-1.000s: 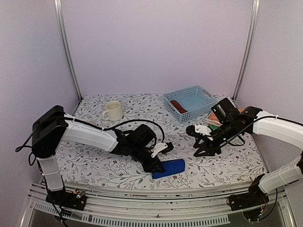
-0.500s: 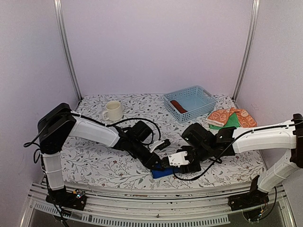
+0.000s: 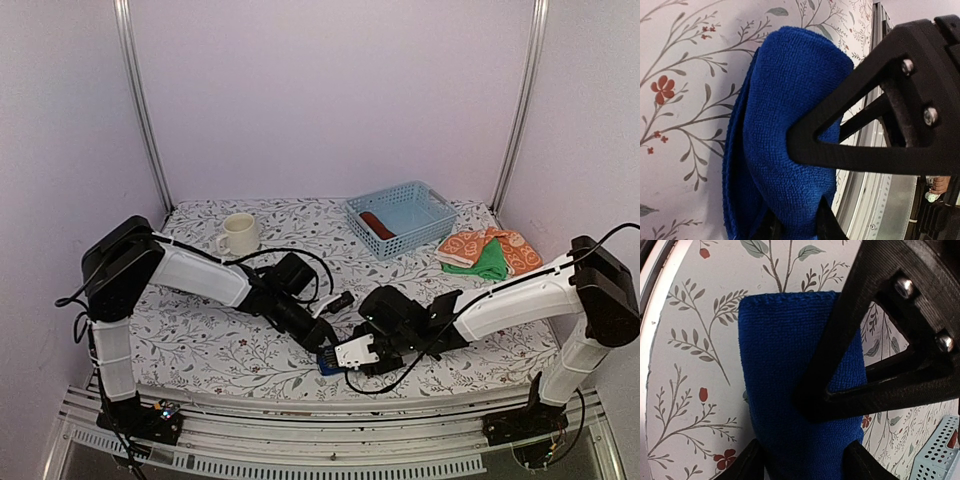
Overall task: Roll the towels
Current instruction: Roll the towel at the center of the board.
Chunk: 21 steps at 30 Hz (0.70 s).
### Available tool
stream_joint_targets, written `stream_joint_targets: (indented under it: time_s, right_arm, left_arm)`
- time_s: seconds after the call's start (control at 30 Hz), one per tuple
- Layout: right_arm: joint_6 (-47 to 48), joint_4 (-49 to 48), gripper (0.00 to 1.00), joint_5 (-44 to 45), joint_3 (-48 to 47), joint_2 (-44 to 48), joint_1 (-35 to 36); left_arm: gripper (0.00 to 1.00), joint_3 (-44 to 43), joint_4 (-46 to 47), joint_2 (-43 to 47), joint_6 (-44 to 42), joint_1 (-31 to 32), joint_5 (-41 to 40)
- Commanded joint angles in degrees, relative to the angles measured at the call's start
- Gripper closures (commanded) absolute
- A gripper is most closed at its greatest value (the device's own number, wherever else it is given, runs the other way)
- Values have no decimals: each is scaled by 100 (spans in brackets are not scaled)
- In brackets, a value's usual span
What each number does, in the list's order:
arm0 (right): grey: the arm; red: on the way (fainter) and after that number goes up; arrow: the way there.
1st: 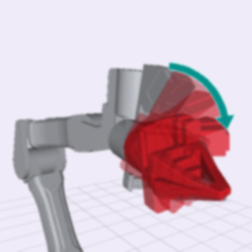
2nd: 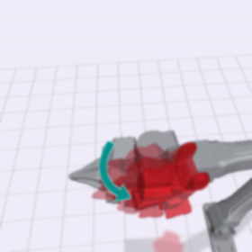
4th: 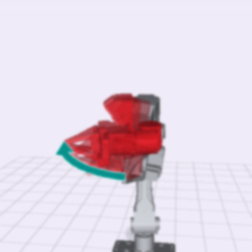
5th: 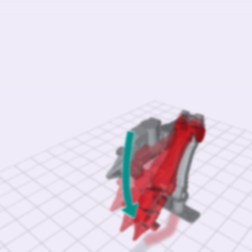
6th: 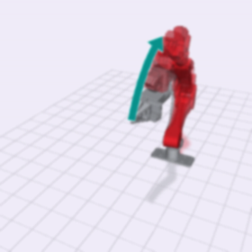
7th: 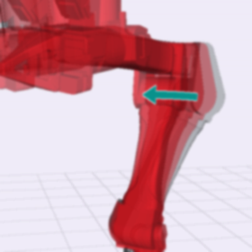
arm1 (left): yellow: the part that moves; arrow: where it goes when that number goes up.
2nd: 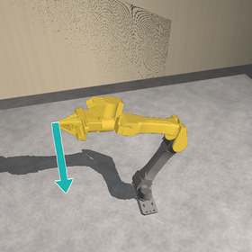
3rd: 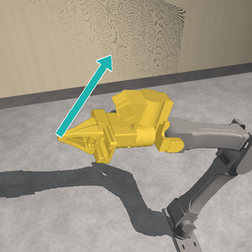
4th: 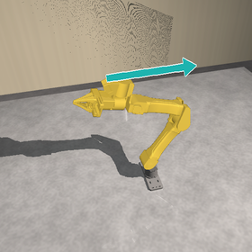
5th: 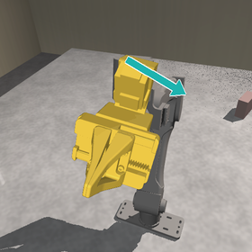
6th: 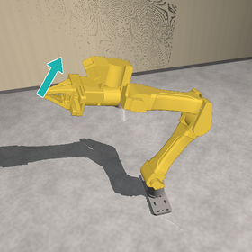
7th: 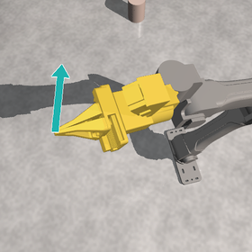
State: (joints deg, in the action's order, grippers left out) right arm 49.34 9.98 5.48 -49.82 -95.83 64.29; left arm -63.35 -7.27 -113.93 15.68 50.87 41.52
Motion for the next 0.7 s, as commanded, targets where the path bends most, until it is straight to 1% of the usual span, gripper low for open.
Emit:
stream_joint_targets:
  time_s: [0.0,0.13,0.17,0.23,0.33,0.4,0.5,0.67]
  right_arm:
    - [144,70,45,24,283,-509,26]
    - [117,391,45,-302,202,-806,30]
    - [104,478,45,-396,164,-864,27]
    - [76,662,45,-565,68,-993,25]
    - [11,930,45,-831,-146,-1174,31]
    - [-57,1050,46,-944,-257,-1266,31]
    - [-124,1271,50,-1131,-437,-1383,-6]
    - [-246,1805,68,-1765,-794,-1451,-208]
  left_arm:
    - [82,289,-795,-116,-160,-175,-497]
    - [63,470,-711,362,-205,-407,-800]
    - [57,533,-665,471,-201,-455,-848]
    - [48,681,-572,699,-158,-521,-1044]
    - [46,940,-374,1052,-1,-623,-1298]
    - [45,1220,-48,1338,152,-658,-1458]
    - [45,1657,343,1782,251,-654,-1729]
    - [45,2410,780,2669,255,-518,-2379]
